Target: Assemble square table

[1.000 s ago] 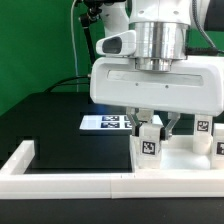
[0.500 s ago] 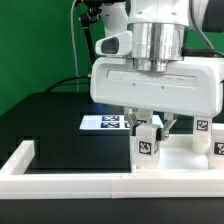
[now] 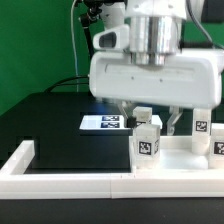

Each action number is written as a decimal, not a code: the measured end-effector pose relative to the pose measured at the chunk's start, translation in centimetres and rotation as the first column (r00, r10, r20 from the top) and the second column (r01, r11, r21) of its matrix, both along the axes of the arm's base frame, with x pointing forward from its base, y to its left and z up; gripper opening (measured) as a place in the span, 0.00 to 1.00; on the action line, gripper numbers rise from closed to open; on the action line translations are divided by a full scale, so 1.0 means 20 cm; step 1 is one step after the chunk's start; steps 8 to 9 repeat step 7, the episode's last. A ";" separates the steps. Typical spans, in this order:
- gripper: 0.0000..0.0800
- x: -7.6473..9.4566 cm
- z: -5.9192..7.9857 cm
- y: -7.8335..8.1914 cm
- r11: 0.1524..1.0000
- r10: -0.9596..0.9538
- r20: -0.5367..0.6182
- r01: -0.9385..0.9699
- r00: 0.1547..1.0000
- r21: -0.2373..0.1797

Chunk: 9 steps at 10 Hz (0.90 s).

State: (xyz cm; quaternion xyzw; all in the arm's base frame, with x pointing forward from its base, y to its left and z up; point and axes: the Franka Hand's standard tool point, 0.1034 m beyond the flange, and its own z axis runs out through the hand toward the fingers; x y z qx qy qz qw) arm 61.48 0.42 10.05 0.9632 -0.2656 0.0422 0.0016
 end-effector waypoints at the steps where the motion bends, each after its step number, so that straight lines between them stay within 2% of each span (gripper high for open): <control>1: 0.71 -0.01 0.06 0.00 1.000 -0.006 0.000 0.006 1.000 0.018; 2: 0.79 -0.03 0.13 0.01 0.999 -0.011 -0.013 0.011 1.000 0.042; 3: 0.81 -0.04 0.20 0.03 0.998 -0.012 -0.026 0.014 1.000 0.064; 9: 0.81 -0.04 0.19 0.03 0.998 -0.025 -0.034 0.027 0.999 0.063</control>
Offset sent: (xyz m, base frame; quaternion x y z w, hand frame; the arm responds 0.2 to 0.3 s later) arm -0.0049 0.0072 0.0216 -0.0269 -0.0402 0.0177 0.9987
